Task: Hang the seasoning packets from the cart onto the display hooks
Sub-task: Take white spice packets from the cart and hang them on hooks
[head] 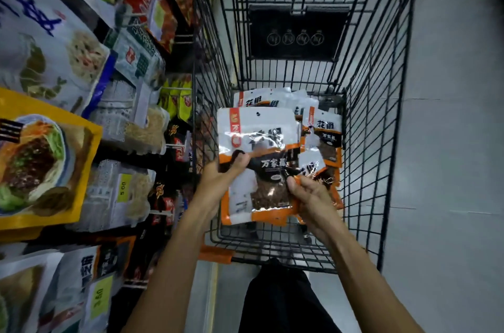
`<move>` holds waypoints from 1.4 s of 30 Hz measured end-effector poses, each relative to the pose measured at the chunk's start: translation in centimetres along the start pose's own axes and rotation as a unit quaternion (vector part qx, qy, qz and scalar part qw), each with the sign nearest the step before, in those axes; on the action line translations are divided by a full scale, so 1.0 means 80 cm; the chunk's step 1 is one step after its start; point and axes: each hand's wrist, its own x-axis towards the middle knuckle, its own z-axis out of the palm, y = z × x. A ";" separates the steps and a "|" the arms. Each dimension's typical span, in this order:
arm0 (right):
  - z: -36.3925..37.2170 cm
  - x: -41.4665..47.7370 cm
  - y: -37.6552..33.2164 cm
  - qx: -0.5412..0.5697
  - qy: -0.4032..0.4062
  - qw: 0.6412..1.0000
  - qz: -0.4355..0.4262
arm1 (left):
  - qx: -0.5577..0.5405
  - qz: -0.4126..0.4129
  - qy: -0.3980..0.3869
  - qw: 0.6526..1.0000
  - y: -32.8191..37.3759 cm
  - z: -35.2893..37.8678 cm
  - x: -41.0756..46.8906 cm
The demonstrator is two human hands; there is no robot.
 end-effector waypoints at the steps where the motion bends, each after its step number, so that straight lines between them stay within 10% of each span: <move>1: -0.002 0.005 0.003 -0.005 0.001 1.000 0.007 | -0.038 -0.019 -0.007 0.999 -0.007 0.000 0.005; 8: -0.052 0.068 0.033 -0.183 0.032 0.982 0.015 | -0.017 -0.113 0.051 0.992 -0.052 0.002 0.052; 13: -0.127 0.134 0.064 -0.415 0.258 0.872 0.023 | 0.008 -0.113 0.091 0.989 -0.070 0.009 0.082; 26: -0.147 0.166 0.105 -0.593 0.340 0.716 0.141 | 0.023 -0.130 0.078 0.988 -0.093 0.001 0.103; 34: -0.133 0.139 0.073 -0.424 0.261 0.861 0.105 | 0.004 -0.105 0.078 0.991 -0.070 -0.006 0.086; 42: -0.095 0.079 0.010 -0.316 0.217 0.923 -0.016 | -0.033 -0.037 0.095 0.994 -0.016 -0.009 0.026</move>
